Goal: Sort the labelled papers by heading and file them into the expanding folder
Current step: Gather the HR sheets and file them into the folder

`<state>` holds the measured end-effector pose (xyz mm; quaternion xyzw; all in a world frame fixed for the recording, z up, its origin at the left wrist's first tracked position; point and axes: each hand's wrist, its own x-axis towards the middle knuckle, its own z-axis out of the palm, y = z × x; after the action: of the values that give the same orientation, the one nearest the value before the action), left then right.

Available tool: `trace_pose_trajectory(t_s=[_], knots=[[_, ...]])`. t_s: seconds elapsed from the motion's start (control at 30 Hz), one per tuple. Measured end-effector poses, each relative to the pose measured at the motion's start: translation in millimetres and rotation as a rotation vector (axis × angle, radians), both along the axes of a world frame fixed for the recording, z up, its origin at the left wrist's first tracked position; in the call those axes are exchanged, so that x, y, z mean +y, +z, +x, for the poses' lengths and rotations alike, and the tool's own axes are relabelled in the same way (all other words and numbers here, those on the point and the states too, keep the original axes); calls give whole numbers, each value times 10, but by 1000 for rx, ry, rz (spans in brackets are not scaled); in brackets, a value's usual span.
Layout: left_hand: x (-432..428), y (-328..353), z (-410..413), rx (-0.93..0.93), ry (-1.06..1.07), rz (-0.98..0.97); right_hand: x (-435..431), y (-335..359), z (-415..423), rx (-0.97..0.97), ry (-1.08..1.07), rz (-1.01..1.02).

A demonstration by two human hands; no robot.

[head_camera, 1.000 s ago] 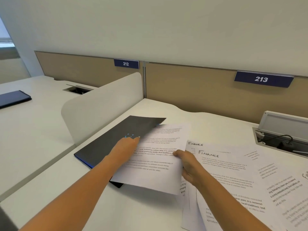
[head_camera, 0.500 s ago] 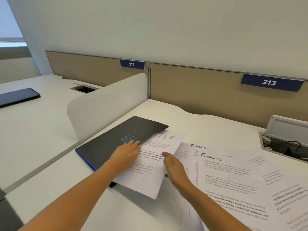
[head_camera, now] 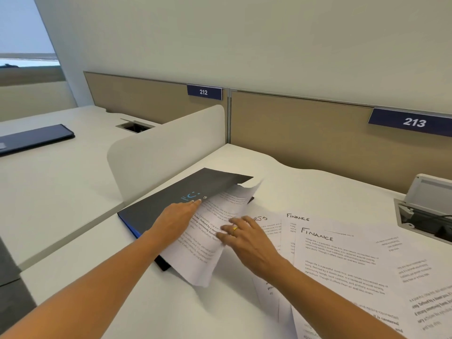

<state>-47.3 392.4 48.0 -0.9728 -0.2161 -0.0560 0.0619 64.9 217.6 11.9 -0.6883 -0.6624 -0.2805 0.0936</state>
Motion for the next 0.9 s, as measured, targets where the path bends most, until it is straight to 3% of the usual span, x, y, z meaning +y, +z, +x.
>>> trace_pose_trajectory(t_s=[0.1,0.23,0.47,0.57,0.9], knots=[[19,41,-10,-21,6,-5,121,-80,12,19,72,-108],[31,70,-29,-7,0,-9,117,-95,174,-8,98,-92],[-21,6,-43,88,-33,18,124,-118,115,71,180,98],[-36,-26,-43,117,-39,45,128,-223,63,87,193,79],[-84,-38,-43,166,-58,60,97,-200,127,67,89,201]])
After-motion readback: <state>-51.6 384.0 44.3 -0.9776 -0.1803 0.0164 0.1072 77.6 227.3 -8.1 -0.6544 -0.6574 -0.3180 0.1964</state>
